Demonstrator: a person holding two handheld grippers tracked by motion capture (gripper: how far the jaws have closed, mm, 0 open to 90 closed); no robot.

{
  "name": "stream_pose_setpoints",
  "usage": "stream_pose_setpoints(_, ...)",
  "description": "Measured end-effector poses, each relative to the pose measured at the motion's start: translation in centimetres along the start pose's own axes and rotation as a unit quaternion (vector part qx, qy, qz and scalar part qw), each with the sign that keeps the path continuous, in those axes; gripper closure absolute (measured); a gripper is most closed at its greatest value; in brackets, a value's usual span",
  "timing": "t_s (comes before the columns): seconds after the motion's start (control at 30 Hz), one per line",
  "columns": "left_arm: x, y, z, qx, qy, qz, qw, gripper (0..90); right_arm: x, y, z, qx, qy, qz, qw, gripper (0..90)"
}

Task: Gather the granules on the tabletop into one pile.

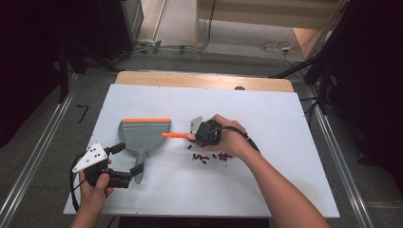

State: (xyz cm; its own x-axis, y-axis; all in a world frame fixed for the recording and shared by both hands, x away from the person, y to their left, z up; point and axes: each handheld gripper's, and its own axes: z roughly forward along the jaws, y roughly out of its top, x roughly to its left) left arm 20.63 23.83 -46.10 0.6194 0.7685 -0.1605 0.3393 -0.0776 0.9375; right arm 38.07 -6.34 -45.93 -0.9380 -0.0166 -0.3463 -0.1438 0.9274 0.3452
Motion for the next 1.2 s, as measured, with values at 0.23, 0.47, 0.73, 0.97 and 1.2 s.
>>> stream_pose_setpoints(0.23,0.0,0.0,0.1,0.000,0.000,-0.002,1.0000,0.0,1.1,-0.2,-0.4,-0.005,0.000,-0.005,1.0000,67.4)
stream_pose_setpoints(0.47,-0.1,0.0,0.3,0.001,-0.001,0.000,1.0000,0.0,1.9,-0.2,-0.8,-0.003,0.013,-0.011,0.9999,67.4)
stream_pose_setpoints(0.73,0.0,0.1,0.3,-0.005,0.007,0.001,1.0000,0.0,2.5,0.0,-1.2,0.007,0.006,-0.032,0.9994,67.5)
stream_pose_setpoints(0.97,0.0,0.1,0.3,-0.006,0.014,-0.001,0.9999,0.0,1.8,-0.2,-2.0,-0.005,-0.028,-0.018,0.9994,68.2)
stream_pose_setpoints(1.2,0.1,0.1,0.6,-0.007,0.018,-0.004,0.9998,0.0,1.0,0.0,-4.1,-0.019,-0.049,0.030,0.9981,68.3)
